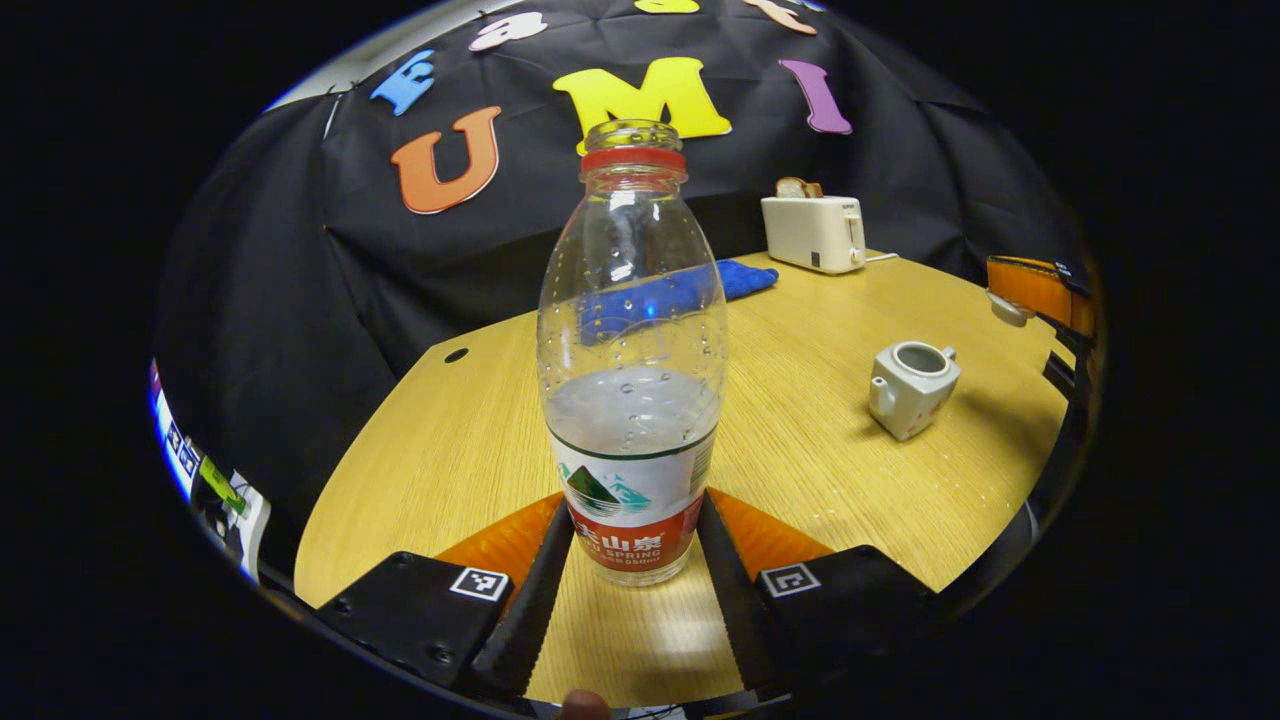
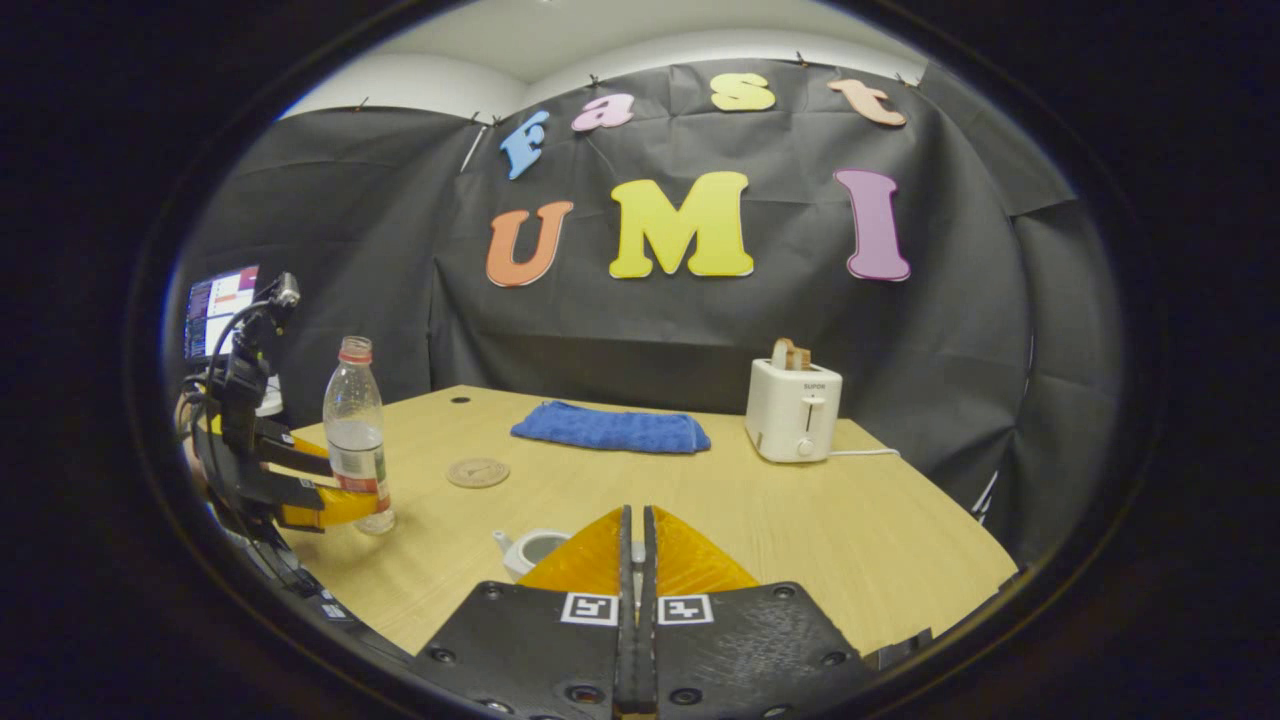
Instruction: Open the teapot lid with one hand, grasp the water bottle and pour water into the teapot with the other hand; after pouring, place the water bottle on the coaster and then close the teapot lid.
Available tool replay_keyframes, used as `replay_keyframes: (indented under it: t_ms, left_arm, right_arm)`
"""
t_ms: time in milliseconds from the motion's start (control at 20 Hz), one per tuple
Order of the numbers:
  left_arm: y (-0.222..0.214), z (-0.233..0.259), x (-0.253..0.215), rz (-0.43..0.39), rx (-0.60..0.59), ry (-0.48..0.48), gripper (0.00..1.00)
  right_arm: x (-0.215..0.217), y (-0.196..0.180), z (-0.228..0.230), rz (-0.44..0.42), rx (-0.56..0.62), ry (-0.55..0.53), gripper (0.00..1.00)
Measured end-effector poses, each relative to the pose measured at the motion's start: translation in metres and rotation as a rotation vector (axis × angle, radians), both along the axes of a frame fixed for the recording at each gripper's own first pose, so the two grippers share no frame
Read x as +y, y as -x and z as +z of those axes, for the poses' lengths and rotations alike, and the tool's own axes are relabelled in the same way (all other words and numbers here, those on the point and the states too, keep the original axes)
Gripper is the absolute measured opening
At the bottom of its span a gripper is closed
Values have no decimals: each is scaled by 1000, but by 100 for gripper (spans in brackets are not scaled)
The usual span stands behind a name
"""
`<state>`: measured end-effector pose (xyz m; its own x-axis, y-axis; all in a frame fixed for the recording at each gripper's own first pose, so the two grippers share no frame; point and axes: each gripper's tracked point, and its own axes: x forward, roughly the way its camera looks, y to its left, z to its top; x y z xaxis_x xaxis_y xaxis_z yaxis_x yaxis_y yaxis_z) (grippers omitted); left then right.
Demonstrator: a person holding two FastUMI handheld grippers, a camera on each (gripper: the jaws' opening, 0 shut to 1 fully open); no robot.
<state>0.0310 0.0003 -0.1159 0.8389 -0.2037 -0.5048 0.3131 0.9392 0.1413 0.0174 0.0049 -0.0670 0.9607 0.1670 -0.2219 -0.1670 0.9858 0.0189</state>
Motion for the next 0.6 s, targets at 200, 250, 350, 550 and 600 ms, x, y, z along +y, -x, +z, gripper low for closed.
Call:
replay_keyframes:
  t_ms: [200,250,350,550,600]
  left_arm:
    - [-1,8,11,-51,17,-160,76]
    - [-1,10,10,-68,17,-197,76]
    - [0,10,8,-107,27,-277,76]
    - [1,14,-6,-190,15,-445,76]
    - [1,13,-10,-211,17,-480,76]
  right_arm:
    - [-13,5,-2,-2,-2,1,0]
    - [-16,6,-2,-4,-4,1,2]
    - [-24,6,-2,-12,-2,-1,0]
    - [-39,10,-4,-24,-4,-10,0]
    - [-42,10,-4,-27,-4,-16,0]
